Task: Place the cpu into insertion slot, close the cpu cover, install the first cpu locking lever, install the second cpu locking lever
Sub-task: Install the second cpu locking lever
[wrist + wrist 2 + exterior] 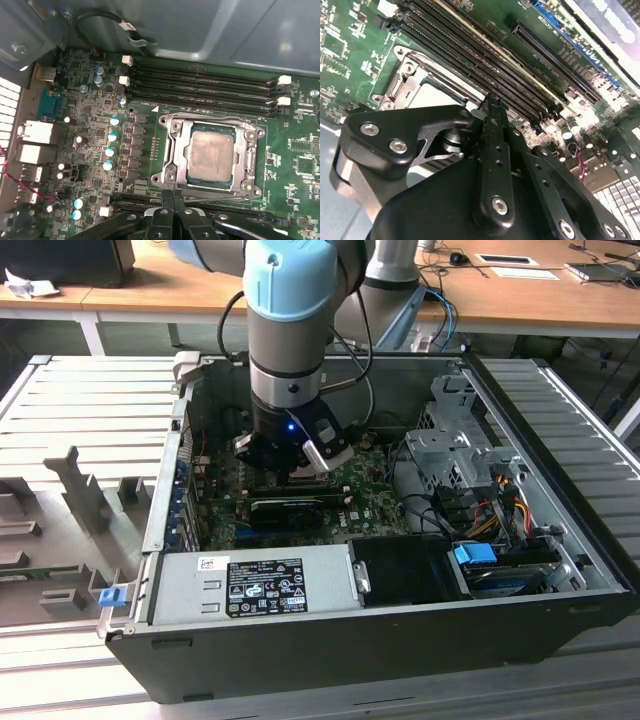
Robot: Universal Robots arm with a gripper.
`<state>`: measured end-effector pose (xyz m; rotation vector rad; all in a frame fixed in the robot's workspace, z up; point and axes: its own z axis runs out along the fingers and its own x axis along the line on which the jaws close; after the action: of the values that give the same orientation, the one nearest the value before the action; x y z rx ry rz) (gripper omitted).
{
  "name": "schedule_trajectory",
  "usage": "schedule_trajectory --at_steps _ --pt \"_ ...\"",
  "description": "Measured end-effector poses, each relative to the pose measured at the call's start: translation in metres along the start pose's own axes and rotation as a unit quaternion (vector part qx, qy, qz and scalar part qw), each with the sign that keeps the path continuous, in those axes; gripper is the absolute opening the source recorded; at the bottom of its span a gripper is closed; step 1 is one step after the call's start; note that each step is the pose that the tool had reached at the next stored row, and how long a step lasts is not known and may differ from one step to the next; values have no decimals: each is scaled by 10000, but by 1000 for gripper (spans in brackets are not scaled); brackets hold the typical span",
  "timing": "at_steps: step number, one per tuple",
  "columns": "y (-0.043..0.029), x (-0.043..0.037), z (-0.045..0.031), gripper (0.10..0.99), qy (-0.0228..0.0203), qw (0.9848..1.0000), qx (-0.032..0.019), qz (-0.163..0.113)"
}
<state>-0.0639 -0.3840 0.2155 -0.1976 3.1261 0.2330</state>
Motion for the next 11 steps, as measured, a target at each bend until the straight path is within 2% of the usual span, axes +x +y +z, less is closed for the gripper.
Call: schedule_trajectory --at_steps 2,3,4,6,11 --pt "-6 12 38 106 -2 10000 -26 0" --pt "-33 25 40 106 -25 9998 -197 -2" --pt "-55 29 37 106 -35 9996 -273 -3" --pt "-98 37 35 106 -41 9995 -327 -3" --pt "-144 74 28 106 -52 9991 -416 -4"
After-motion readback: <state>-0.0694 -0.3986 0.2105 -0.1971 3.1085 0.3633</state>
